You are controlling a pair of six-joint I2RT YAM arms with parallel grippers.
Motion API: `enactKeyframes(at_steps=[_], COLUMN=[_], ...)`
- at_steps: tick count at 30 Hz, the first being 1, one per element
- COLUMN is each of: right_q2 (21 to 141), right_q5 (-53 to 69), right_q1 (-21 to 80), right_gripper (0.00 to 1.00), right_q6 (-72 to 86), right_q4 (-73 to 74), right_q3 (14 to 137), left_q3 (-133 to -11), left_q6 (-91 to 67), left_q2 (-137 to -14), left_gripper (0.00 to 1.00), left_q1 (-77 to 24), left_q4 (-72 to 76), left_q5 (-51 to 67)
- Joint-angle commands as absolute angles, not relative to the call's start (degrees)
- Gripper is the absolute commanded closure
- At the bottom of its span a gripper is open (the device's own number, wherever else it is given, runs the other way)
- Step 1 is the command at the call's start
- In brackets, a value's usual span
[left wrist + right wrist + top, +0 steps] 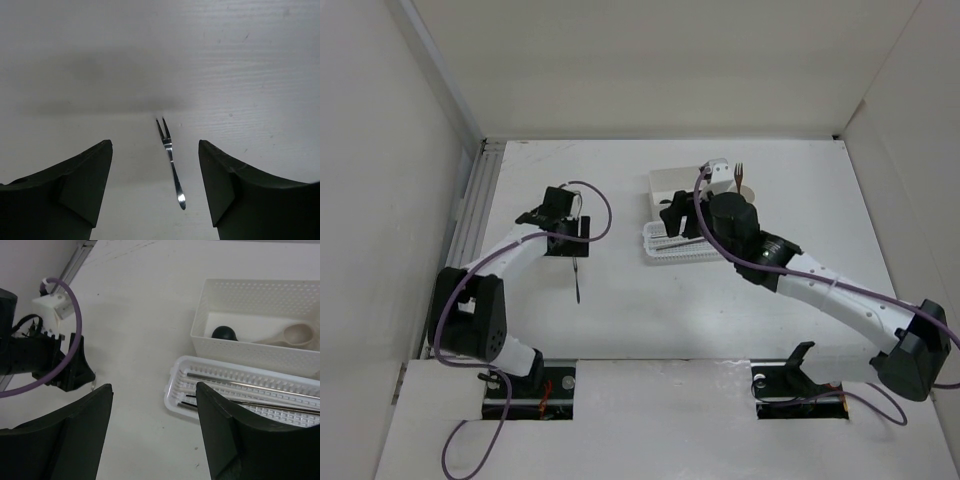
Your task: Sort the eating utensils into containers
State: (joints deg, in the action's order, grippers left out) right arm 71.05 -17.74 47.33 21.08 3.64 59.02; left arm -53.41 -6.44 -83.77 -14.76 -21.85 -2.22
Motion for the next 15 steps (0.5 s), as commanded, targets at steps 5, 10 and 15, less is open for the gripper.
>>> enactKeyframes(at_steps=[5, 10, 15], right_q2=[71.1, 72.3, 72.9], right_q5=[-21.5, -23.7, -25.5], right_q1=[47.7, 47.7, 47.7], right_gripper=[0.28, 0.28, 0.28], right_q6=[18.7, 15.9, 13.3], right_q4=[2.2, 2.2, 2.2], right_q3=[58.4, 59.4, 60.6], left_q3=[-55.0, -55.0, -55.5], left_q6=[-5.4, -5.4, -5.4], left_q2=[-85.6, -90.1, -94.1], left_gripper=[0.38, 0.45, 0.44], left_q1=[-15.0, -15.0, -15.0], left_q4=[-26.6, -26.6, -27.3], left_q5=[-1.1, -0.4, 0.3])
